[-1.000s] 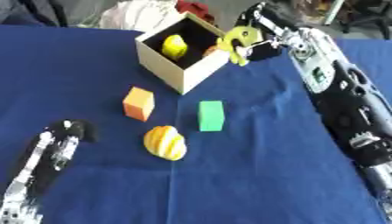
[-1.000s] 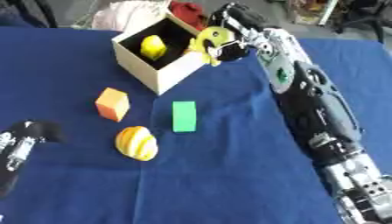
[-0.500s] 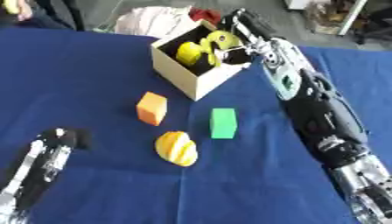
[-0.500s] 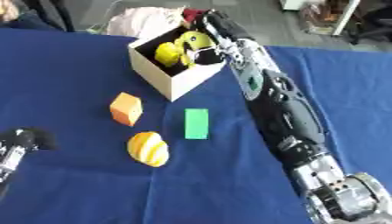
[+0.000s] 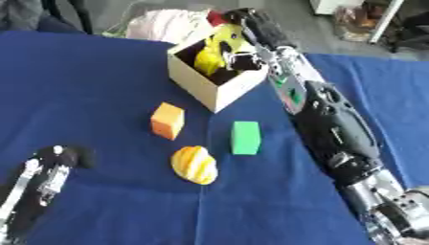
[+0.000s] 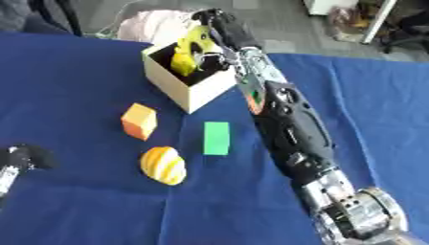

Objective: Pick up objects on the table and place them in the box.

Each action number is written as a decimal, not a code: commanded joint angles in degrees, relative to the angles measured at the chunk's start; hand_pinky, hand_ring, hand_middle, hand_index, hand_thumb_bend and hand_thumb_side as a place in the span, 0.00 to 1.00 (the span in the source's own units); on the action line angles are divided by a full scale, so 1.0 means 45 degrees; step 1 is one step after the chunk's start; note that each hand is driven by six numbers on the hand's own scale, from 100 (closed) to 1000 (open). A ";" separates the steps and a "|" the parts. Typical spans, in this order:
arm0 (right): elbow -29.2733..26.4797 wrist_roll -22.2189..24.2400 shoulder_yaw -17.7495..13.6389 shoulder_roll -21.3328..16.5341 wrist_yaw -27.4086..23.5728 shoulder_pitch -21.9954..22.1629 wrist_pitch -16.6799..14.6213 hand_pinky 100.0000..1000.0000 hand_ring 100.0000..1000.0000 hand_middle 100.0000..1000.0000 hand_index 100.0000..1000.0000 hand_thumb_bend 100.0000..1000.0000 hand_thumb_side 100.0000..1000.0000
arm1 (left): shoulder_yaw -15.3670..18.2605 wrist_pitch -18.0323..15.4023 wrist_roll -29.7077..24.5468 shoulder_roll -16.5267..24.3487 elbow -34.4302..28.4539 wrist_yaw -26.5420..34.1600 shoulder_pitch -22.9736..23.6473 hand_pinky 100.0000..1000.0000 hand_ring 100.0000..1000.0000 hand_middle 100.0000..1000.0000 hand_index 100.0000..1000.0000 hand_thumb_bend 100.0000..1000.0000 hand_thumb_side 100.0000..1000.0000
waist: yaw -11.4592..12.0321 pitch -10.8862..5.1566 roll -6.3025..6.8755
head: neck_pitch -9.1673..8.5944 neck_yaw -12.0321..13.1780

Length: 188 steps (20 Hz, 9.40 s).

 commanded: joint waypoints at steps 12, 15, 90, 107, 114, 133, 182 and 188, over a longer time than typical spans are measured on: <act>-0.0209 0.0261 -0.0045 -0.0275 0.0110 -0.0187 0.0446 0.88 0.92 0.97 1.00 0.00 0.21 | 0.0057 0.0010 -0.0008 0.0120 -0.0161 0.0011 -0.0158 0.63 0.53 0.46 0.63 0.00 0.77 | -0.0095 -0.0203 -0.0084 | -0.0178 -0.0014; -0.0702 0.0698 0.0308 -0.0732 -0.1261 -0.0236 -0.0255 0.84 0.88 0.93 0.99 0.00 0.14 | 0.0140 0.0031 0.0070 0.0142 -0.0133 -0.0023 -0.0068 0.63 0.53 0.46 0.63 0.00 0.78 | -0.0329 -0.0265 -0.0093 | -0.0101 0.0116; -0.4948 0.6765 0.5052 -0.3002 -0.5361 0.1917 -0.2708 0.42 0.47 0.47 0.87 0.00 0.15 | 0.0676 0.0053 0.0608 0.0094 -0.0021 -0.0298 0.0346 0.64 0.53 0.46 0.63 0.00 0.78 | -0.1847 -0.0359 0.0031 | 0.0180 0.0743; -0.1938 0.1338 0.1605 -0.0849 -0.1723 -0.0126 -0.1392 0.62 0.56 0.60 0.87 0.00 0.08 | 0.0391 0.0022 0.0333 0.0148 -0.0156 -0.0182 -0.0037 0.64 0.53 0.46 0.63 0.00 0.77 | -0.0744 -0.0158 -0.0061 | -0.0283 0.0177; -0.0050 0.1397 0.0710 0.0026 0.0054 -0.0149 -0.0716 0.82 0.85 0.92 1.00 0.00 0.10 | 0.0310 0.0025 0.0219 0.0129 -0.0191 -0.0100 -0.0157 0.63 0.53 0.46 0.63 0.00 0.77 | -0.0322 -0.0118 -0.0082 | -0.0409 0.0030; -0.5214 0.3953 0.2938 -0.2804 -0.5239 0.0772 -0.1822 0.84 0.88 0.92 1.00 0.00 0.11 | 0.0658 0.0068 0.0556 0.0160 -0.0068 -0.0294 0.0346 0.63 0.52 0.46 0.63 0.00 0.78 | -0.1312 -0.0387 -0.0025 | -0.0075 0.0588; -0.5293 0.8866 0.7175 -0.1283 -0.1138 0.1954 -0.6758 0.90 0.91 0.91 0.86 0.00 0.39 | 0.0910 0.0104 0.0851 0.0124 -0.0168 -0.0412 0.0285 0.63 0.52 0.45 0.63 0.00 0.77 | -0.1365 -0.0253 0.0116 | -0.0202 0.0487; -0.5485 0.6485 0.6907 -0.1285 -0.1378 0.2033 -0.6591 0.86 0.85 0.80 0.52 0.00 0.30 | 0.0920 0.0106 0.0864 0.0103 -0.0153 -0.0419 0.0299 0.63 0.52 0.45 0.63 0.00 0.77 | -0.1384 -0.0255 0.0112 | -0.0227 0.0508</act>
